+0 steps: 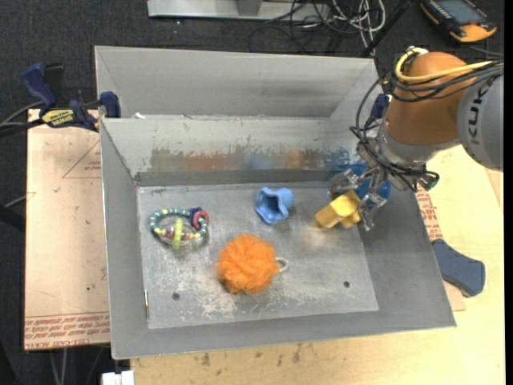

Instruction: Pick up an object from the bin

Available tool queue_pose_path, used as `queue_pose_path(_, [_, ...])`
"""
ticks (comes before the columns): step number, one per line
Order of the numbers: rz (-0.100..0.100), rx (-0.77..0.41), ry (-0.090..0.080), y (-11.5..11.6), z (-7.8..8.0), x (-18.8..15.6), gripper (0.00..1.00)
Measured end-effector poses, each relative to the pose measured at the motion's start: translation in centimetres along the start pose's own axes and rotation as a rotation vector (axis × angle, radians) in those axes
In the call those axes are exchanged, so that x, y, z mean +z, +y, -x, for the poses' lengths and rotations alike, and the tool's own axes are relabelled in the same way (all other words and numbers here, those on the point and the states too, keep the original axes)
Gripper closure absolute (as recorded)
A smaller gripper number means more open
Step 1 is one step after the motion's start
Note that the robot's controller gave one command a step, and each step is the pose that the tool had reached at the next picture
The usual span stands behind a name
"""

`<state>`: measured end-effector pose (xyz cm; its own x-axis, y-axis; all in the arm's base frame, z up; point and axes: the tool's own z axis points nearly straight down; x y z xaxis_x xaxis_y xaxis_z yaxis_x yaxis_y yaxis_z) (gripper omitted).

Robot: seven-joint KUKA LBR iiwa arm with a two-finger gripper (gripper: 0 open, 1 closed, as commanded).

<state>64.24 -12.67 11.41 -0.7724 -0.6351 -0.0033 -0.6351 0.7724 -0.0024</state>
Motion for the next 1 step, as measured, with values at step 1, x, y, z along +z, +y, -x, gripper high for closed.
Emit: queue_pose_path(1, [-0.004, 0.001, -0.004, -0.13, 0.14, -0.93, 1.00])
